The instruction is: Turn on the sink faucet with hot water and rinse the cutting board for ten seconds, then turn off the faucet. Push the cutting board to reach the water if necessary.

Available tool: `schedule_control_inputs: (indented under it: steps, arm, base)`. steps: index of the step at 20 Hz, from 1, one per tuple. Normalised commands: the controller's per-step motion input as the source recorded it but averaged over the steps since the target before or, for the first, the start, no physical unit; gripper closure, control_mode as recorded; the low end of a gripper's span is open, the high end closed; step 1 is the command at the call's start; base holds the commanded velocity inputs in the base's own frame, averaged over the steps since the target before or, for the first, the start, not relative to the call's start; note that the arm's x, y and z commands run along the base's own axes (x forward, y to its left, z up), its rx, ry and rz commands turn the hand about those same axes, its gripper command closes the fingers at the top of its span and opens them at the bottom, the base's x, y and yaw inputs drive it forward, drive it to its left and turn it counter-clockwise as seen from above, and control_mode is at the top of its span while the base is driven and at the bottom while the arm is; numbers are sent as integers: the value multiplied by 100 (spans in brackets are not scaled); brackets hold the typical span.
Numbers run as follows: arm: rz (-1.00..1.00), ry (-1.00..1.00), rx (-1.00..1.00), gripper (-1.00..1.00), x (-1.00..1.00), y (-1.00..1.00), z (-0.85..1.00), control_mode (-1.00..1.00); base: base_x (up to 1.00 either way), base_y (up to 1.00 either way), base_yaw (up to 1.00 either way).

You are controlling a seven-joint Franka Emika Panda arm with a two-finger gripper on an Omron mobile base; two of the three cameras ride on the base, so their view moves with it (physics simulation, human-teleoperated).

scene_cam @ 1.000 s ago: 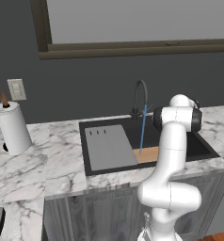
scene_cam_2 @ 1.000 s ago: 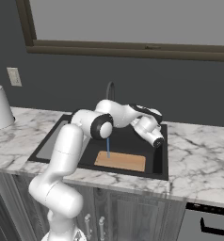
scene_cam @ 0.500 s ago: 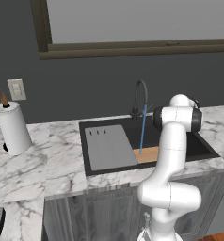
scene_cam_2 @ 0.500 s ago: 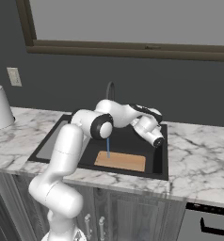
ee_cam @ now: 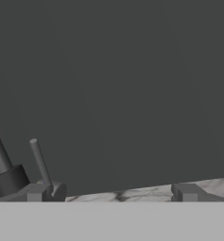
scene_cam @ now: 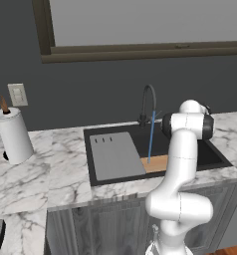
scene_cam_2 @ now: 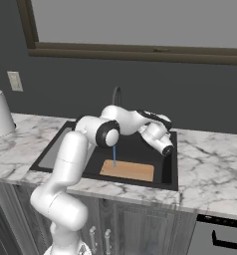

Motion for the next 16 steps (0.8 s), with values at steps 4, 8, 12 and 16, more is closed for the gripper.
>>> schedule_control_inputs:
  steps: [4,8,12,16]
  arm:
    - [1,0,0,-100,0,0,0,-100]
    - [4,0,0,-100,0,0,0,-100]
    - [7,0,0,-100,0,0,0,-100]
    - [10,0,0,-100,0,0,0,-100]
  base:
    - [0,0,0]
    - [0,0,0]
    - [0,0,0]
    - [0,0,0]
